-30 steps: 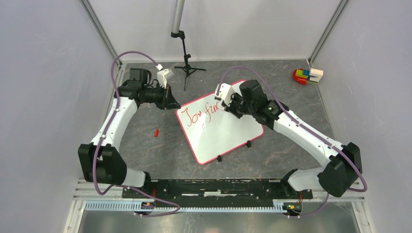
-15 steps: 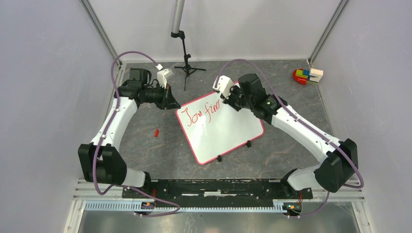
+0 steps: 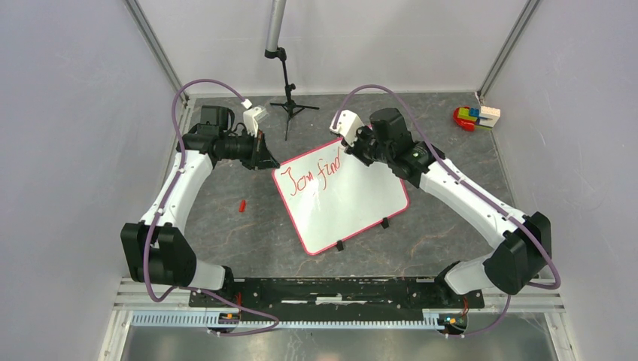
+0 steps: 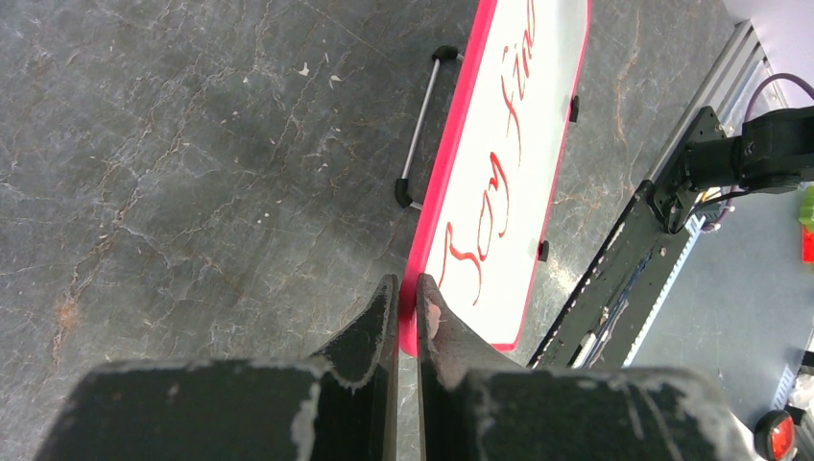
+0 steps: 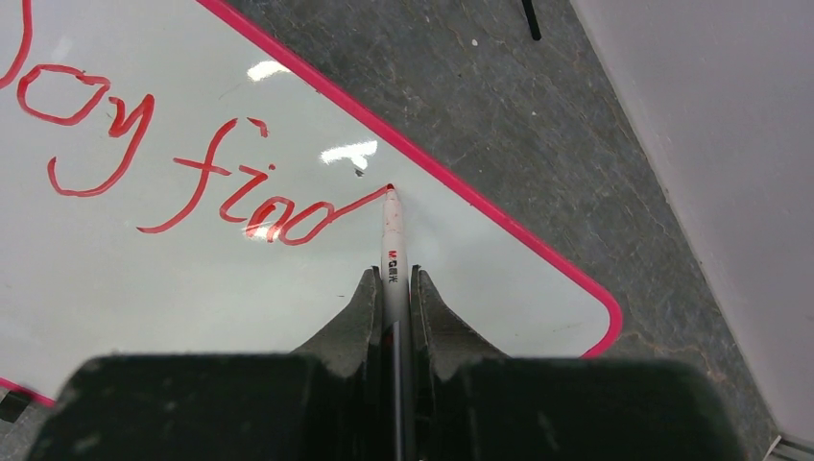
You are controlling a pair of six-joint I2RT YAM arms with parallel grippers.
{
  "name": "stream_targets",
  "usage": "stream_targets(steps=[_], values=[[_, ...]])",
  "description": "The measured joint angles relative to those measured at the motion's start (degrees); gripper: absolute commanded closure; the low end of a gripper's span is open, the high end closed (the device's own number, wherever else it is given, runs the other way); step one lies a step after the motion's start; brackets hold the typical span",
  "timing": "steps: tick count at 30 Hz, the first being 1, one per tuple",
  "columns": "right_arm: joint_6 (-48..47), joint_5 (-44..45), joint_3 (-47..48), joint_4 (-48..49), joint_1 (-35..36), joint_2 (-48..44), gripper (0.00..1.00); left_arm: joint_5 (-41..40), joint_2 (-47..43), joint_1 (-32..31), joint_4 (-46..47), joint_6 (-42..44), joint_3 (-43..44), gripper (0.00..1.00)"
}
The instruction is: Write a sentence on the whiteboard
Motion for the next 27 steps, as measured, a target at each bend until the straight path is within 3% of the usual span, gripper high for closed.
stream_targets(steps=[27], values=[[0.92,-5.40,-10.49,0.72,-0.09,-6.23,1.00,-0.02,0.00,-0.04,-0.02,0.00,0.00,0.93]])
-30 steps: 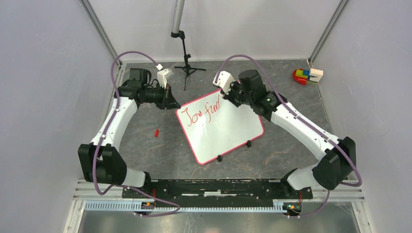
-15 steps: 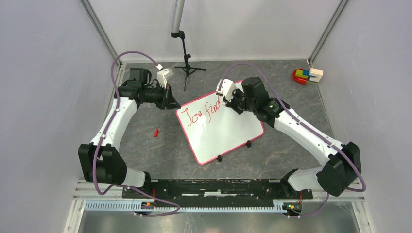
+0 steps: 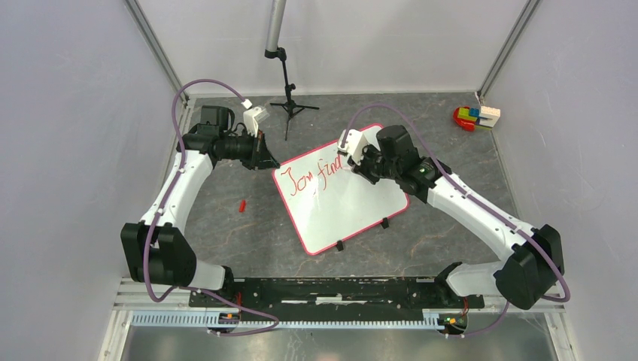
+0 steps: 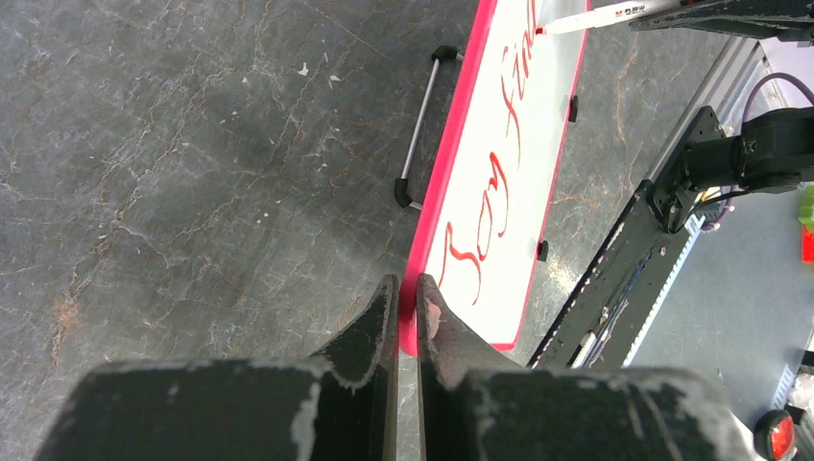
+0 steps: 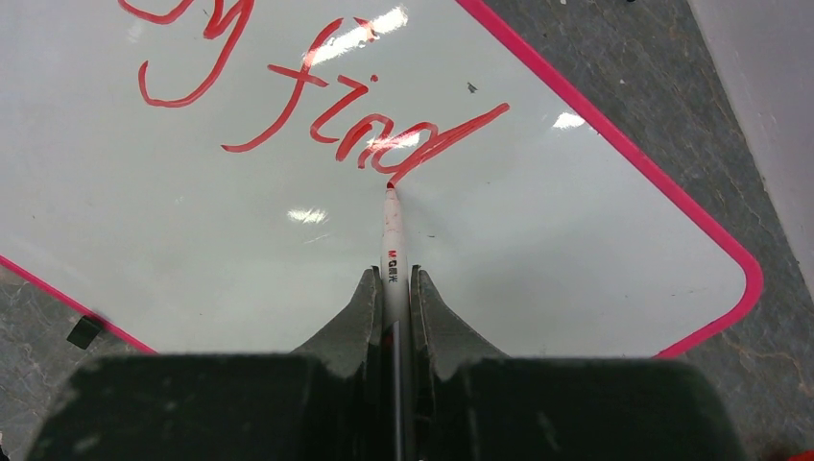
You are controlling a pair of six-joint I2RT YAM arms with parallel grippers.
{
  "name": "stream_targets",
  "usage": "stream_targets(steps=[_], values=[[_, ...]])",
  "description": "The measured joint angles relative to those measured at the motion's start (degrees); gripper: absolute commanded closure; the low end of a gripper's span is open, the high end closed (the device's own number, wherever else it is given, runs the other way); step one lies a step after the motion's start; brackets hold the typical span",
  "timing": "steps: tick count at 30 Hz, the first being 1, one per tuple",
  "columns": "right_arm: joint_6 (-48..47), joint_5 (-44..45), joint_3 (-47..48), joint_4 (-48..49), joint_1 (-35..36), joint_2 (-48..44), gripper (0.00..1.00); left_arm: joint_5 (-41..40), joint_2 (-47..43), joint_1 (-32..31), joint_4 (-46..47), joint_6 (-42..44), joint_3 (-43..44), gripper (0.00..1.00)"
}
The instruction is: Write a sentence on the whiteboard
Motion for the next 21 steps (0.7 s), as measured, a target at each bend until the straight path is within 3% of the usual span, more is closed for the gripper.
stream_targets(steps=[21], values=[[-0.72,0.76,4.00,-3.98,-2.95,-0.35,1.00,0.07,0.00,0.00,-0.02,0.00,0.00,0.93]])
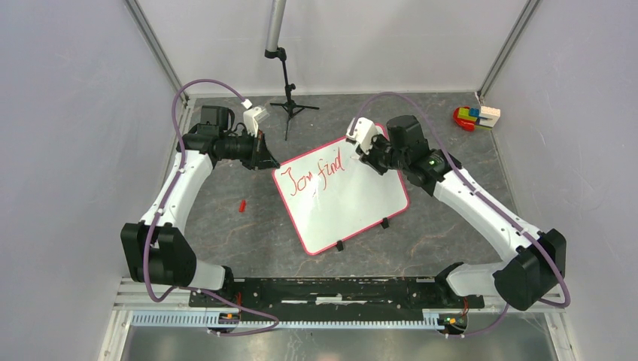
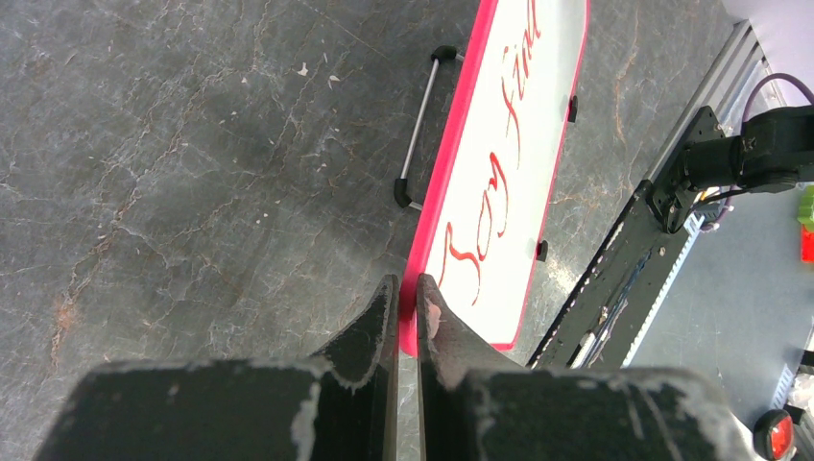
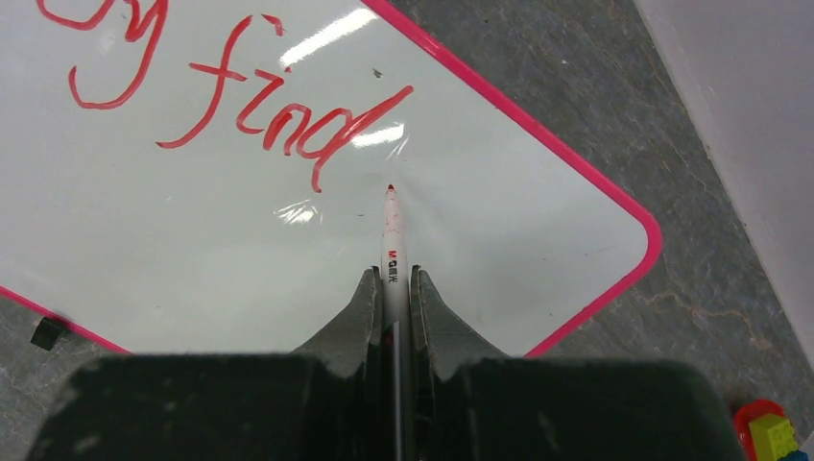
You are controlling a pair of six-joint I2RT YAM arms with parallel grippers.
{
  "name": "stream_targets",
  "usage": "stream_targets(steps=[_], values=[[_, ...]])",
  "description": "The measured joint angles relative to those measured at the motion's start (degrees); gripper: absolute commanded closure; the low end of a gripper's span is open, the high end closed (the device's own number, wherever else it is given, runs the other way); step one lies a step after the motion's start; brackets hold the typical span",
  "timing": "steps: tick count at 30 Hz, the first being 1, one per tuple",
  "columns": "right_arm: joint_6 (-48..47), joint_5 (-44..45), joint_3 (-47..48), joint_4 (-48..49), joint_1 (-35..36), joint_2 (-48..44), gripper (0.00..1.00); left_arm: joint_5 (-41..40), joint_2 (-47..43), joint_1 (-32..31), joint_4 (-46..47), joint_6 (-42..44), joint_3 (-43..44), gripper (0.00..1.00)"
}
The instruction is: Write a sentence on the whiteboard
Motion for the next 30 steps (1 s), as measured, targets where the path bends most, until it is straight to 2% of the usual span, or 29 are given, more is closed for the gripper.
stream_targets(steps=[30], values=[[0.68,-3.56,0.39,2.36,-1.55,2.75,1.00,-0.09,0.00,-0.02,0.04,-0.02,0.00,0.93]])
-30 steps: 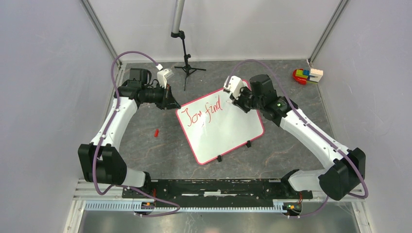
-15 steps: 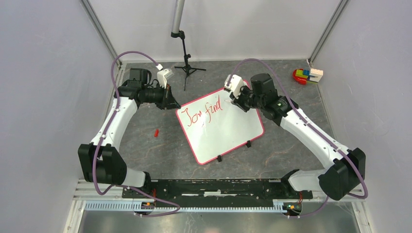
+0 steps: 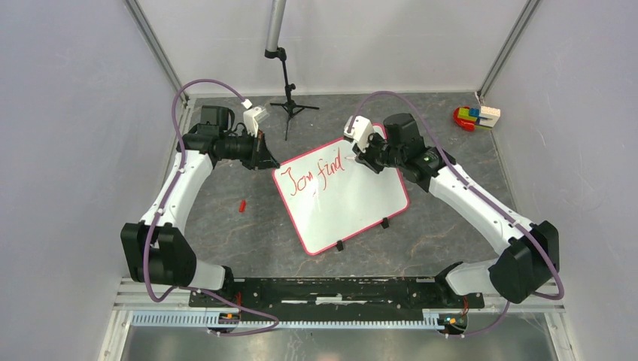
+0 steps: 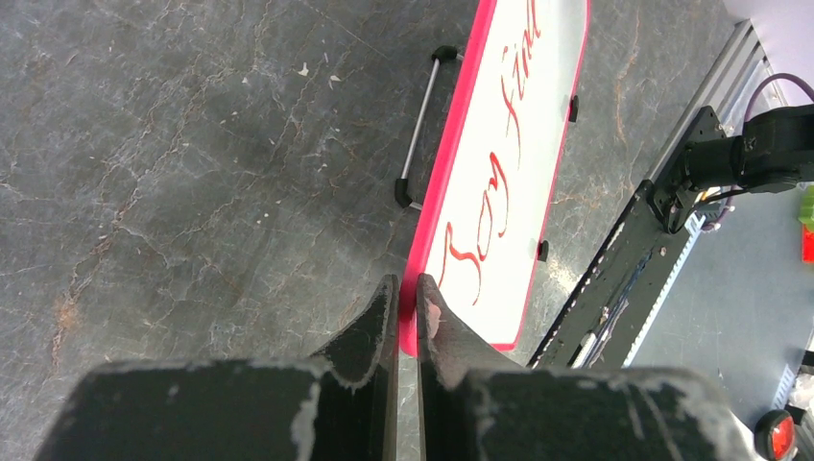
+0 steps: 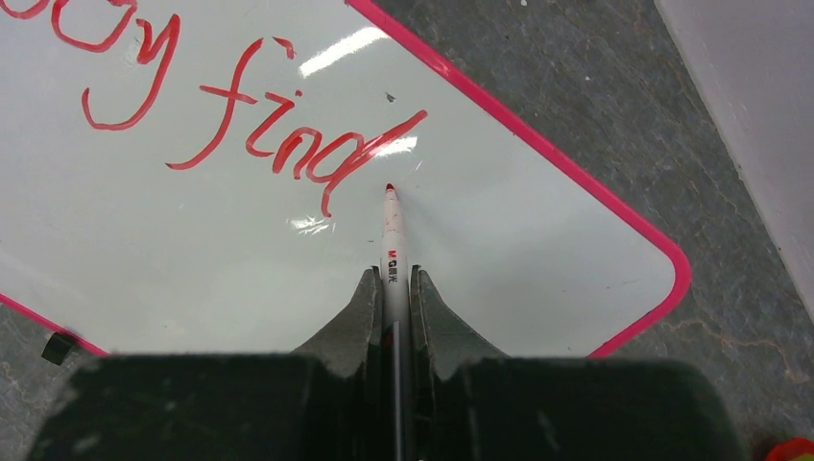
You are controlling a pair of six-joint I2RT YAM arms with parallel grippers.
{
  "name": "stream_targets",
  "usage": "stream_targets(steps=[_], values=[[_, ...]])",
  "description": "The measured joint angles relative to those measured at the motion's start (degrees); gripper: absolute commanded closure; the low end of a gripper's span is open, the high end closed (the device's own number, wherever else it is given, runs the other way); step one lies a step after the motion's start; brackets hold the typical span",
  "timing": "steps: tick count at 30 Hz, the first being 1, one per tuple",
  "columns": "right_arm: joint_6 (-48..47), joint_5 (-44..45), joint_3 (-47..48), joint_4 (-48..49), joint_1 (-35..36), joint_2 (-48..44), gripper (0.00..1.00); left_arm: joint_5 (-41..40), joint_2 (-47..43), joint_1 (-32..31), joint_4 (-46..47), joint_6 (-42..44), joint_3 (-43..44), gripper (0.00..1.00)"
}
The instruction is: Write a sentence on the whiteboard
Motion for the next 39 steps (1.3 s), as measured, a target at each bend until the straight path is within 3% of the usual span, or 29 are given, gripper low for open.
stream_targets(steps=[39], values=[[-1.09,1.70,-3.89,0.46,1.07,-2.25,1.00,-0.35,0.33,-0.04,0.07,0.02,0.00,0.93]])
